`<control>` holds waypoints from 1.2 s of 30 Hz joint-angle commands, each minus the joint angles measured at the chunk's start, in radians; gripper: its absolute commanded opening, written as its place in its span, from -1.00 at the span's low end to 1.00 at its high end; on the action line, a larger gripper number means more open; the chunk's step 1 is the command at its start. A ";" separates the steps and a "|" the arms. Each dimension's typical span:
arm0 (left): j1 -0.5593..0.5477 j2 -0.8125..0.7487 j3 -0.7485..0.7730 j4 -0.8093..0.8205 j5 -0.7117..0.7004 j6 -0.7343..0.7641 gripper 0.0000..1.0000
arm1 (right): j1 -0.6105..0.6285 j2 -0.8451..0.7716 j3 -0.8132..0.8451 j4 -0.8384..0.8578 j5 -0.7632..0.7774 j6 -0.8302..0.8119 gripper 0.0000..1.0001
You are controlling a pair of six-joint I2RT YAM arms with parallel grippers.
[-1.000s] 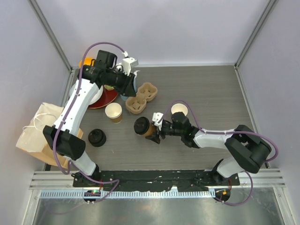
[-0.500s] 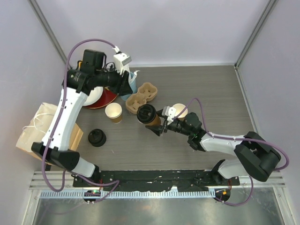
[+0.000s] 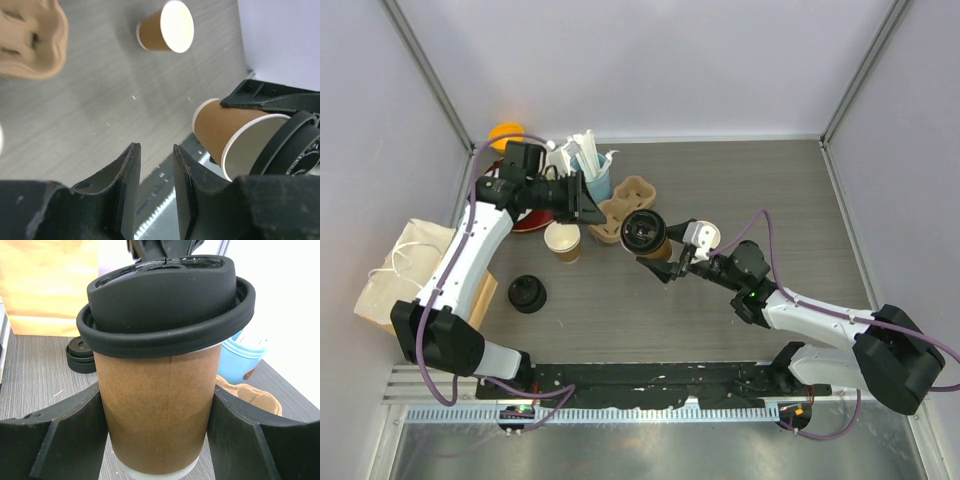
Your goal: Pack the takeout coffee
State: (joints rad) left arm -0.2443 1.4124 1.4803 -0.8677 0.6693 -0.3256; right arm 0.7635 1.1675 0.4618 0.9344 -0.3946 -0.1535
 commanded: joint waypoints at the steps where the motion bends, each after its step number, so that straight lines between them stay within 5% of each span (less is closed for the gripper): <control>1: -0.007 -0.024 -0.098 0.165 0.190 -0.246 -0.30 | 0.000 -0.011 0.032 0.026 0.002 0.005 0.34; 9: -0.061 -0.035 -0.115 0.225 0.254 -0.332 -0.26 | 0.000 0.023 0.069 0.029 -0.001 0.003 0.34; 15: -0.061 -0.041 -0.138 0.236 0.265 -0.363 -0.42 | 0.002 0.021 0.075 0.032 0.007 0.002 0.33; 36: -0.064 -0.070 -0.187 0.223 0.277 -0.329 -0.46 | 0.000 0.070 0.103 0.058 0.022 -0.012 0.33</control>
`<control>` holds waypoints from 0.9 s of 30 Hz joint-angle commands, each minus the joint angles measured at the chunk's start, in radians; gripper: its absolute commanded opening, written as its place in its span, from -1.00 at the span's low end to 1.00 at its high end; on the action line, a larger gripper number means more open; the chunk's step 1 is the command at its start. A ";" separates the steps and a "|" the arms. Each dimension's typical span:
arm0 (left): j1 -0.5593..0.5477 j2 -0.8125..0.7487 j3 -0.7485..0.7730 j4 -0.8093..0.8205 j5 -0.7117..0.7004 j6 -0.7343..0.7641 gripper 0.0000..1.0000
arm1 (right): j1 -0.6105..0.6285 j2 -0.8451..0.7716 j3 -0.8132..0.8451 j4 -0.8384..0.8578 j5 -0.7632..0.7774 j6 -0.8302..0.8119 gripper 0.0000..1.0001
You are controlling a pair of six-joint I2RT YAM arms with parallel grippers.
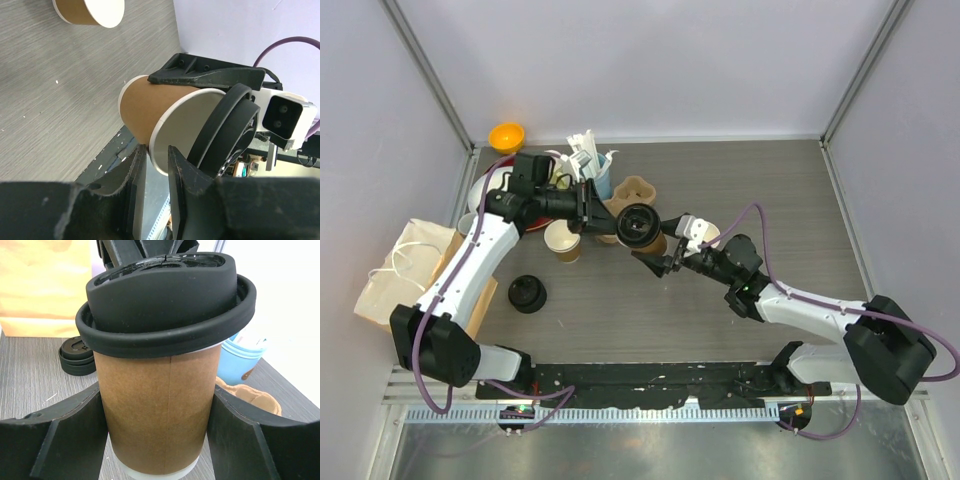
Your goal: Pack the takeout coffee
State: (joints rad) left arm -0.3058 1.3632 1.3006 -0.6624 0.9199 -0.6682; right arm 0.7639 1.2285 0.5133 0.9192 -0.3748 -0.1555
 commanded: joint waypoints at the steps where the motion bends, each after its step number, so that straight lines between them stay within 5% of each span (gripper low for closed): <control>1: -0.004 -0.019 -0.006 0.018 0.025 0.012 -0.48 | 0.000 0.009 0.051 0.073 0.001 -0.010 0.33; 6: -0.004 -0.010 -0.006 0.015 0.020 0.013 -0.54 | 0.002 0.002 0.048 0.073 0.005 -0.013 0.33; 13: -0.004 -0.006 0.002 0.017 0.023 0.007 -1.00 | 0.002 0.012 0.053 0.072 -0.001 -0.010 0.33; 20: -0.004 0.000 0.008 0.024 0.020 -0.014 -1.00 | 0.000 0.046 0.064 0.064 0.005 -0.001 0.34; 27: 0.011 0.022 0.040 -0.014 -0.039 -0.002 -1.00 | 0.002 0.063 0.071 -0.028 0.053 -0.003 0.77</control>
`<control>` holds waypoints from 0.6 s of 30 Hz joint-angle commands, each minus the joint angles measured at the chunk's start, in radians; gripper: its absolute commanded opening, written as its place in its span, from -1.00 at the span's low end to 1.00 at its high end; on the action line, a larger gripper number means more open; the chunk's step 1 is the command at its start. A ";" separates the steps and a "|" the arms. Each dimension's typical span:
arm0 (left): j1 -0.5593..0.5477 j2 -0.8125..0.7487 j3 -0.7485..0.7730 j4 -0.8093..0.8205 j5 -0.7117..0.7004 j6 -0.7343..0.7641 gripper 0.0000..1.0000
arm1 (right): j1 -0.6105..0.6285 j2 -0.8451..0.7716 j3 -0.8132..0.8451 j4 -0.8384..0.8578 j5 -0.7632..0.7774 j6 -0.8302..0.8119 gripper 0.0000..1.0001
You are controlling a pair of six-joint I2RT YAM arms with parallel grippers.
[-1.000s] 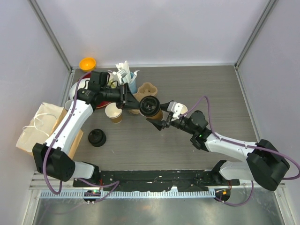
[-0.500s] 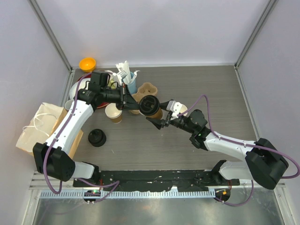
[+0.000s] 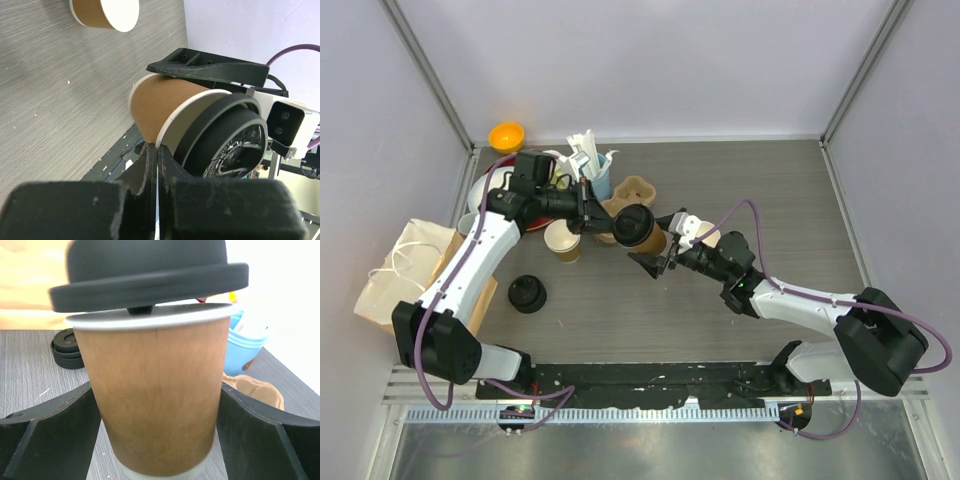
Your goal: Pack the takeout coffee
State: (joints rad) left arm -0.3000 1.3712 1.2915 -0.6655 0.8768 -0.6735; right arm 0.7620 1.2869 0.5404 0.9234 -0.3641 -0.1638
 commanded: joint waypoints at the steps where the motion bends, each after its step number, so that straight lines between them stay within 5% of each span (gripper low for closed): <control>1: 0.012 0.020 0.052 -0.011 0.004 0.002 -1.00 | 0.002 0.003 0.046 -0.038 0.045 0.006 0.78; 18: 0.015 0.097 0.026 -0.094 -0.137 0.054 -1.00 | -0.012 0.034 0.043 -0.188 0.122 0.009 0.88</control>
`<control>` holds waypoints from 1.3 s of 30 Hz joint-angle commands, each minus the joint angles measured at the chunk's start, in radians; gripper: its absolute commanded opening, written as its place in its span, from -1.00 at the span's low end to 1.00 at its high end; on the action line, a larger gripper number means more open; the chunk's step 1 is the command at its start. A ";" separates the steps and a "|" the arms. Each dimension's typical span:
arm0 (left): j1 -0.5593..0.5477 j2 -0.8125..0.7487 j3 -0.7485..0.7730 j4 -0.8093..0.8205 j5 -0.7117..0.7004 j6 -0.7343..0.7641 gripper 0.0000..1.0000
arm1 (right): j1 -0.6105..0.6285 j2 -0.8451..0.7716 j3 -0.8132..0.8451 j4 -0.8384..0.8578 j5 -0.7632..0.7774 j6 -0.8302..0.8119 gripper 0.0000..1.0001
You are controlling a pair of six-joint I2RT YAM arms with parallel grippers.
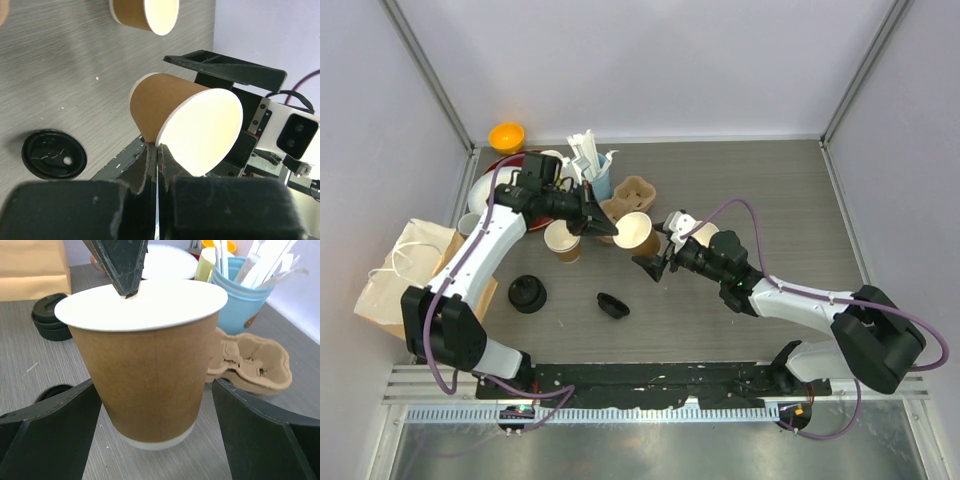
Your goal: Pack the takeout coffee
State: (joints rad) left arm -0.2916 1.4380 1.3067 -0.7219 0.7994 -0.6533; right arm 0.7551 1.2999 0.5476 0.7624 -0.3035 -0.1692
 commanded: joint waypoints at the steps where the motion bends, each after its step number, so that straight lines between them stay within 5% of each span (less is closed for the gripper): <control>1: 0.008 0.042 0.020 -0.043 -0.080 0.059 -1.00 | -0.003 0.019 0.034 -0.038 0.075 0.014 0.88; 15: -0.072 0.249 0.149 -0.087 -0.325 0.277 -1.00 | -0.003 -0.287 0.012 -0.365 0.058 -0.020 0.90; 28: -0.159 0.380 0.187 -0.042 -0.304 0.343 -0.98 | -0.005 -0.330 0.032 -0.437 0.070 -0.027 0.89; 34: -0.159 0.361 0.207 -0.047 -0.276 0.385 -0.15 | 0.027 -0.265 0.078 -0.486 -0.005 -0.055 0.79; 35: -0.159 0.352 0.213 -0.050 -0.275 0.400 0.14 | 0.055 -0.254 0.087 -0.508 -0.012 -0.067 0.77; 39: -0.143 0.303 0.249 -0.088 -0.253 0.435 0.38 | 0.156 -0.183 0.158 -0.578 -0.038 -0.164 0.68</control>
State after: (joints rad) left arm -0.4511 1.8240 1.4918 -0.7990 0.5003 -0.2760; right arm 0.8253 1.0691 0.6106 0.2398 -0.2840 -0.2352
